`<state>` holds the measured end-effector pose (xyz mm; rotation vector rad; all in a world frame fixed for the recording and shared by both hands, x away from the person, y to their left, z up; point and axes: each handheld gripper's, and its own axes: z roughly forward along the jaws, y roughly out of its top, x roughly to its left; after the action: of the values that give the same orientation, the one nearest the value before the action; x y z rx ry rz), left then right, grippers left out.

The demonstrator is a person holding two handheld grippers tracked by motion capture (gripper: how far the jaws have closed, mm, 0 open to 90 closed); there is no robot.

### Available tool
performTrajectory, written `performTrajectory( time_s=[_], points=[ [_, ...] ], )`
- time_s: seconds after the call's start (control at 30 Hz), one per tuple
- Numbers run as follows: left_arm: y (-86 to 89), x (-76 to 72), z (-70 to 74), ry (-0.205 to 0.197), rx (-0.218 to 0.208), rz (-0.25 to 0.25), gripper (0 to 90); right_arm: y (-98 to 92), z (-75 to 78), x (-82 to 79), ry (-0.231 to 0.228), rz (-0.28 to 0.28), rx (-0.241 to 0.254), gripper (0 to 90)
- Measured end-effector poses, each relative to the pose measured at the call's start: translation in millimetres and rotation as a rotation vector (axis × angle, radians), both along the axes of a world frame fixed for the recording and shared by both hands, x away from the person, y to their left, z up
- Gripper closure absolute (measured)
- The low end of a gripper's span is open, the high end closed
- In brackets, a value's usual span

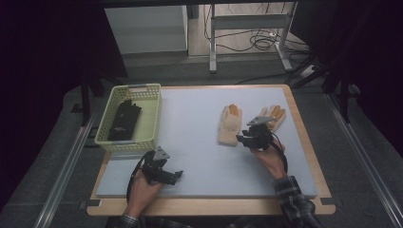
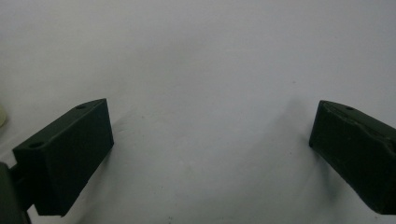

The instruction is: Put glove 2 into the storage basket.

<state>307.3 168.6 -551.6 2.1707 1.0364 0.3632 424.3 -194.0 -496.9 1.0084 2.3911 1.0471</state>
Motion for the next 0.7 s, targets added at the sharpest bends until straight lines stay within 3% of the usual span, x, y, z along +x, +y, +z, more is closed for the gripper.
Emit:
performTrajectory(
  time_s=[0.07, 0.1, 0.13, 0.3, 0.33, 0.43, 0.5, 0.63, 0.7],
  points=[
    [0.0, 0.0, 0.0, 0.0, 0.0, 0.0, 0.0, 8.1, -2.7, 14.3, -0.003, -0.001, 0.006, 44.2],
    [0.1, 0.0, 0.0, 0.0, 0.001, -0.001, 0.0, 8.1, -2.7, 14.3, -0.003, -0.001, 0.006, 44.2],
    [0.3, 0.1, 0.1, 0.001, 0.003, -0.003, 0.0, 16.2, -6.7, 27.2, -0.016, 0.002, -0.003, 35.5],
    [0.3, 0.1, 0.1, 0.0, 0.003, -0.003, 0.0, 30.7, -15.3, 47.7, -0.022, 0.005, -0.015, 27.0],
    [0.2, 0.1, 0.1, 0.0, 0.003, -0.003, 0.0, 36.2, -20.6, 57.7, -0.01, 0.004, -0.005, 24.2],
    [0.3, 0.1, 0.1, 0.0, 0.002, -0.002, 0.0, 41.0, -26.6, 66.2, 0.006, 0.002, -0.018, 23.8],
    [0.2, 0.0, 0.1, 0.0, 0.001, -0.002, 0.0, 45.1, -32.6, 72.5, 0.016, -0.008, -0.026, 26.6],
    [0.2, 0.1, 0.1, 0.001, 0.001, -0.002, 0.0, 44.7, -30.7, 73.7, 0.011, -0.031, -0.037, 55.3],
    [0.2, 0.1, 0.1, 0.0, 0.002, -0.002, 0.0, 44.4, -29.8, 72.4, 0.014, -0.041, -0.039, 59.4]
  ],
)
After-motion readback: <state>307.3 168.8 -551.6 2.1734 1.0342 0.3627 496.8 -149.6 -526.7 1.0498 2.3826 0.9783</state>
